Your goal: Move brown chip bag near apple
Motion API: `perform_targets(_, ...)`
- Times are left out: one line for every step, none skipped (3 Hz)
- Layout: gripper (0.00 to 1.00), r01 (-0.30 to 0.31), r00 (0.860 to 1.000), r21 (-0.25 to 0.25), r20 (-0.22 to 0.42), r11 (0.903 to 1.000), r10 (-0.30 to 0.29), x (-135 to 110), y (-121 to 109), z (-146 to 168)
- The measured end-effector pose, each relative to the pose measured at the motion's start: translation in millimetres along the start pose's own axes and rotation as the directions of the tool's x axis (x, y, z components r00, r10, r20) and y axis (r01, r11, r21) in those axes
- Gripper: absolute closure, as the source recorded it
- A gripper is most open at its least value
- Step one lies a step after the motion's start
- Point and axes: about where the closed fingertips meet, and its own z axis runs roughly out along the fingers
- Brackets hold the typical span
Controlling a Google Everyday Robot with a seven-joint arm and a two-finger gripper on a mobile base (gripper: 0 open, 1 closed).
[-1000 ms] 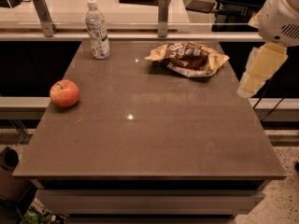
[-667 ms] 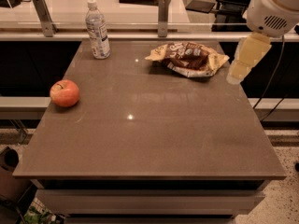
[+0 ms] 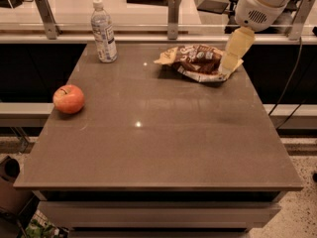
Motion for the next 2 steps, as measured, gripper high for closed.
perform_targets(0.00,-0.014,0.999,-0.059,0.050,0.9981,0.017,-24.3,-22.7,35.1)
perform_targets(0.00,-0.026,0.993,-0.118,0.112,0.9926,0.040,-51.0,-40.4,70.5)
